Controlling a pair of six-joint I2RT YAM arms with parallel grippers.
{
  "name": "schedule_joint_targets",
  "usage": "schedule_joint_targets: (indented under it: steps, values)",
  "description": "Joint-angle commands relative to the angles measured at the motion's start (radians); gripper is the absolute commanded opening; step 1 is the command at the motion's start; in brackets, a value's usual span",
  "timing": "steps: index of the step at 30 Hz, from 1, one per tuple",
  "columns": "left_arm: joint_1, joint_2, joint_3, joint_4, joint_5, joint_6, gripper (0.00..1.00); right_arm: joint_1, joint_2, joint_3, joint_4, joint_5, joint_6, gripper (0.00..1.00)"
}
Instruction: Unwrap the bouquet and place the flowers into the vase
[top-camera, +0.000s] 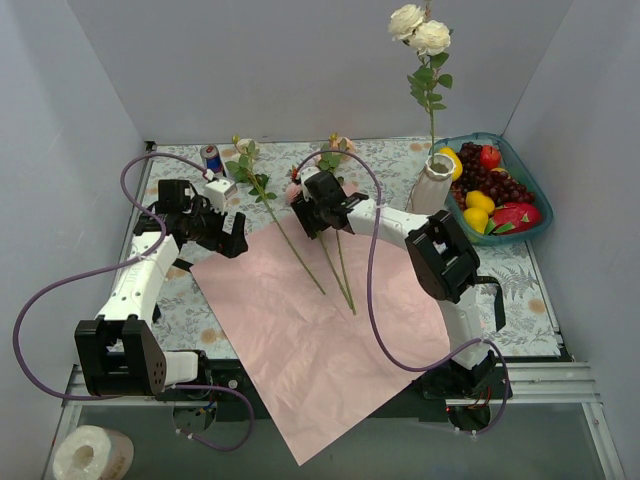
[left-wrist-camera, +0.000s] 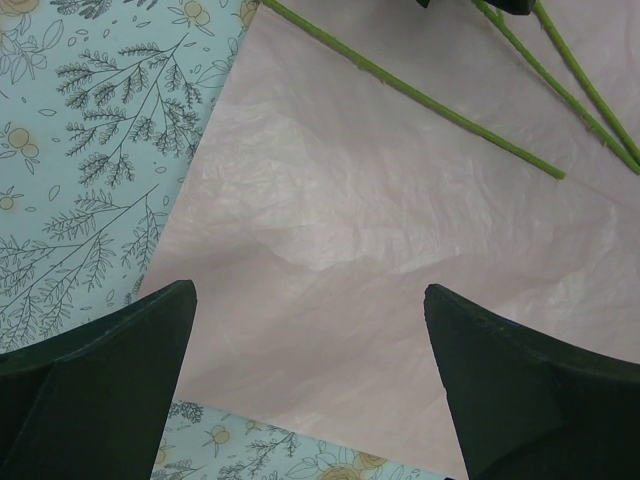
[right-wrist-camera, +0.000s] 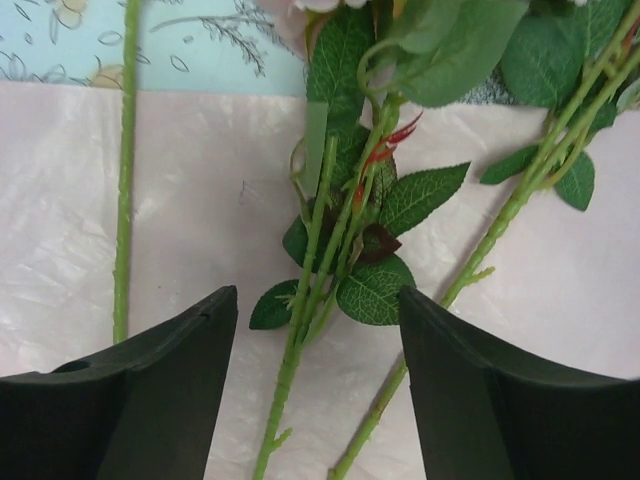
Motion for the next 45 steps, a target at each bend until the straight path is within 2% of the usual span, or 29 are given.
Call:
schedule_joint_targets:
  steps: [1,8,16,20,21,23,24,26,27,28,34,41,45]
  values:
    - [0.001,-0.044,-0.017,0.016,-0.002,0.025,0.98,0.013,0.003,0.006,-0.031,0.045,0.058,0.74]
    - [0.001,-0.062,-0.017,0.016,-0.006,0.030,0.98,0.016,0.010,-0.015,0.006,-0.021,0.069,0.75]
    - [0.001,-0.096,-0.030,0.009,-0.017,0.039,0.98,0.016,0.085,0.032,-0.011,-0.030,0.076,0.66]
    - [0.001,-0.113,-0.033,0.004,-0.022,0.045,0.98,0.015,0.104,0.041,-0.012,-0.026,0.081,0.54]
    - [0.002,-0.114,-0.033,0.001,-0.022,0.045,0.98,0.015,0.101,0.036,-0.006,-0.023,0.081,0.47]
    - [0.002,-0.123,-0.036,-0.001,-0.025,0.050,0.98,0.013,0.092,0.032,0.002,-0.020,0.081,0.39]
    - [0.002,-0.126,-0.039,-0.002,-0.026,0.052,0.98,0.015,0.082,0.035,0.005,-0.017,0.078,0.29]
    - [0.002,-0.133,-0.040,-0.002,-0.026,0.053,0.98,0.013,0.072,0.041,0.000,-0.018,0.073,0.18]
    - [0.002,-0.134,-0.042,-0.004,-0.026,0.052,0.98,0.013,0.055,0.041,0.003,-0.024,0.073,0.07]
    - [0.002,-0.137,-0.043,-0.002,-0.023,0.050,0.98,0.012,0.040,0.033,0.018,-0.030,0.075,0.02]
    - [0.002,-0.143,-0.034,-0.005,-0.016,0.032,0.98,0.012,-0.121,0.031,0.078,-0.049,0.069,0.01]
    - [0.002,-0.143,-0.016,-0.014,-0.011,0.029,0.98,-0.034,-0.353,0.171,0.155,-0.152,-0.003,0.01]
    - [0.002,-0.142,-0.013,-0.017,-0.008,0.029,0.98,-0.083,-0.503,0.162,0.285,-0.191,-0.069,0.01]
